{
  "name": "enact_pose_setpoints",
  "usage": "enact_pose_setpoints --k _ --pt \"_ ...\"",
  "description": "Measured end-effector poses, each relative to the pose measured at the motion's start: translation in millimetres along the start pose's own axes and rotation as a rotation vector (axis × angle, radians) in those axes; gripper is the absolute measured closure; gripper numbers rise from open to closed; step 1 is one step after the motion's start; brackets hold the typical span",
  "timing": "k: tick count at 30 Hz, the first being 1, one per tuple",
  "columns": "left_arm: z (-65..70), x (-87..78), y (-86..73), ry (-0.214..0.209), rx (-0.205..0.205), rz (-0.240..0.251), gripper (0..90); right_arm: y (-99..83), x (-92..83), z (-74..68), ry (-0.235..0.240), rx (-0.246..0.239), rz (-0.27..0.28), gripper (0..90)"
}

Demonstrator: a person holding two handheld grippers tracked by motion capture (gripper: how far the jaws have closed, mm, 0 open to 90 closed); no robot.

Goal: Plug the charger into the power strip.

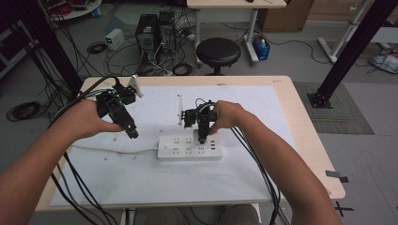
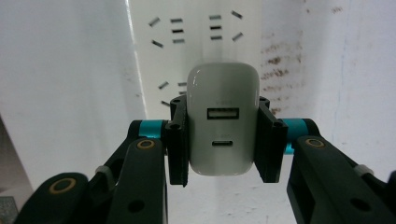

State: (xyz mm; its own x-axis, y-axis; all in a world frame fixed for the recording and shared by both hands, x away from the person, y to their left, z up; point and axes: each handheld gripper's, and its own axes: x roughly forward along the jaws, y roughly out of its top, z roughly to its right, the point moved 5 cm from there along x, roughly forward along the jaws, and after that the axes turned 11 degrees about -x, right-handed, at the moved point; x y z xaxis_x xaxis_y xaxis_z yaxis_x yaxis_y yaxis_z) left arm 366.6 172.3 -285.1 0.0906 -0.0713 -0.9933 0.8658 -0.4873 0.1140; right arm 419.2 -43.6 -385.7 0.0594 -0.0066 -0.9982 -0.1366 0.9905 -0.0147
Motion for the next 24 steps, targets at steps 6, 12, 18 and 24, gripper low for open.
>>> enact_pose_setpoints --k 6,12,18,24 --pt "0.7 0.1 1.4 -0.009 0.001 -0.002 22.5 -1.4 -0.2 1.4 0.008 0.005 0.012 62.2" --pt "1.8 2.0 1.5 -0.013 0.006 -0.009 22.5 1.0 6.5 4.0 0.014 -0.009 0.018 62.2" --pt "-0.1 2.7 1.8 -0.017 0.004 -0.007 22.5 -0.8 10.0 7.1 0.026 -0.010 0.006 62.2" --pt "0.4 4.1 2.4 -0.018 0.009 -0.014 22.5 -2.0 11.2 8.0 0.039 -0.007 -0.007 62.3"
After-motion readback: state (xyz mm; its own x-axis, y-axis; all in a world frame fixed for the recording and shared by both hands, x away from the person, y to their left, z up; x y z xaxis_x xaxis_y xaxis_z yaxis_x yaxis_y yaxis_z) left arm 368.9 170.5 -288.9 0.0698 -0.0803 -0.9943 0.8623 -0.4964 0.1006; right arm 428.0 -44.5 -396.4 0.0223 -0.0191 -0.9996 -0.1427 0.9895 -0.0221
